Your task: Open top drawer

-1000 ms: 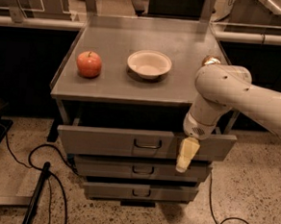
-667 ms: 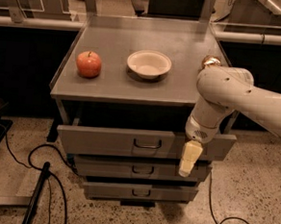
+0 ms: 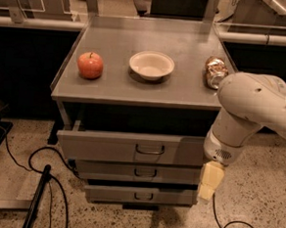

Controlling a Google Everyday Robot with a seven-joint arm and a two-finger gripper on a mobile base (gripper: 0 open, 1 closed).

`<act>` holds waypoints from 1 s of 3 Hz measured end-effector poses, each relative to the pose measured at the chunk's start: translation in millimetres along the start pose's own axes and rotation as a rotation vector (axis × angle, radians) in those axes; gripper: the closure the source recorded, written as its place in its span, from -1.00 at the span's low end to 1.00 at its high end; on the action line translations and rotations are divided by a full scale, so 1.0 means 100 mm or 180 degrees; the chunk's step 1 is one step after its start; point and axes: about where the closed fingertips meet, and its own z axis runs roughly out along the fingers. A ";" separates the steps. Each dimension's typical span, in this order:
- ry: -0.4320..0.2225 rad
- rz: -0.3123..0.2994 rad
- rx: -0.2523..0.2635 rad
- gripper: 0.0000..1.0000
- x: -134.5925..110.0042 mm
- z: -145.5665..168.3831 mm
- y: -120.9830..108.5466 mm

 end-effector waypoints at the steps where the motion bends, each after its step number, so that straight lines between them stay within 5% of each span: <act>1: -0.0001 0.0007 0.0000 -1.00 0.01 0.00 0.01; 3: -0.0011 -0.0060 0.0299 -1.00 -0.31 -0.14 -0.52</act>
Offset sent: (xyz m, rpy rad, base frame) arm 0.0657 0.0144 0.0113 -0.0172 -0.1206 0.0032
